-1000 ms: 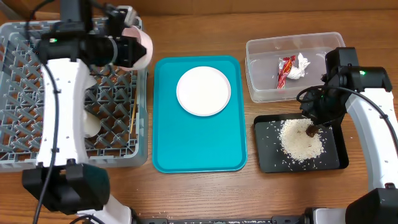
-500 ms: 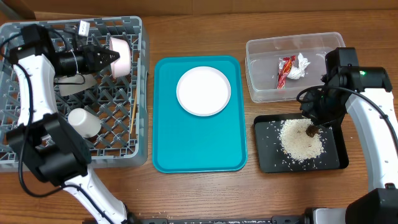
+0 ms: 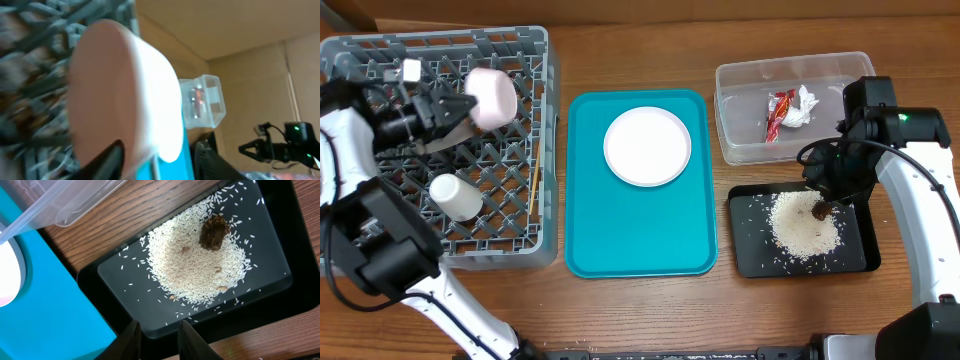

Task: Sort waste into correct bins and load items into the dishwasher
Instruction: 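Place the pink bowl into the dish rack with the left gripper, then grasp the white plate on the teal tray with the left gripper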

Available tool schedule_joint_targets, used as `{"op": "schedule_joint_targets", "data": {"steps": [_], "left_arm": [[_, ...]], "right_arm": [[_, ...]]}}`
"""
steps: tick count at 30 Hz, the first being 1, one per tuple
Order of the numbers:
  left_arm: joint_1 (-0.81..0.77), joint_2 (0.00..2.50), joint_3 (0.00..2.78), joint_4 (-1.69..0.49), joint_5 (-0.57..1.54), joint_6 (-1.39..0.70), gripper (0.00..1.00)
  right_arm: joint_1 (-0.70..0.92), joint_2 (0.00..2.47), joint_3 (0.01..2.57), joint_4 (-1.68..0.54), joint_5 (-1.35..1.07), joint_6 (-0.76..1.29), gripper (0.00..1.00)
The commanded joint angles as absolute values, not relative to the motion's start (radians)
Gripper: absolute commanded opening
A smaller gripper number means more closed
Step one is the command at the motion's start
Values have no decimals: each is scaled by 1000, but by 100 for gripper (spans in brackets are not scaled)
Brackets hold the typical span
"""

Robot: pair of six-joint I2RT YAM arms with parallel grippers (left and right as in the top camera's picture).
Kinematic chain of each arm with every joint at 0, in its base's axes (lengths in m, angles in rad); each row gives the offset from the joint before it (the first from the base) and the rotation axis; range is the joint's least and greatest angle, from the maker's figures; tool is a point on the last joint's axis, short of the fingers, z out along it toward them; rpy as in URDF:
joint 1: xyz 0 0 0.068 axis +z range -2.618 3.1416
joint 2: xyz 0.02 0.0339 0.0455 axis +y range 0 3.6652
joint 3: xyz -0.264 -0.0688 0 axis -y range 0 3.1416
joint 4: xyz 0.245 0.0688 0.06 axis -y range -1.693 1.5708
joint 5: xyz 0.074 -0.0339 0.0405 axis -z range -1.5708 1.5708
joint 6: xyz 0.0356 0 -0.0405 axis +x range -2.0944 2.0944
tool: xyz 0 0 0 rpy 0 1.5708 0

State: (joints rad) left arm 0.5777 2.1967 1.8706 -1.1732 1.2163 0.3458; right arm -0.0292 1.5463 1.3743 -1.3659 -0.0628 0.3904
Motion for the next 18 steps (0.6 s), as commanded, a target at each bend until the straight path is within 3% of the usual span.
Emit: {"op": "schedule_joint_targets", "data": {"steps": [1,4,13,18], "left_arm": [[618,2210,1870,-1227,1150,359,78],[649,2210,1879,-1274,1180,360,100],[652,2037,1967,-1393,1194,445,100],[544,1851,1970,-1376,952,346,100]], "right_arm": [[-29,1517,1388,-1364,-54,385,27],[-29,1517,1388,-1364,-54,385,27],[-29,1517,1388,-1375,-53,384,27],[-30,1517,1388,-1395,-9,385,27]]}}
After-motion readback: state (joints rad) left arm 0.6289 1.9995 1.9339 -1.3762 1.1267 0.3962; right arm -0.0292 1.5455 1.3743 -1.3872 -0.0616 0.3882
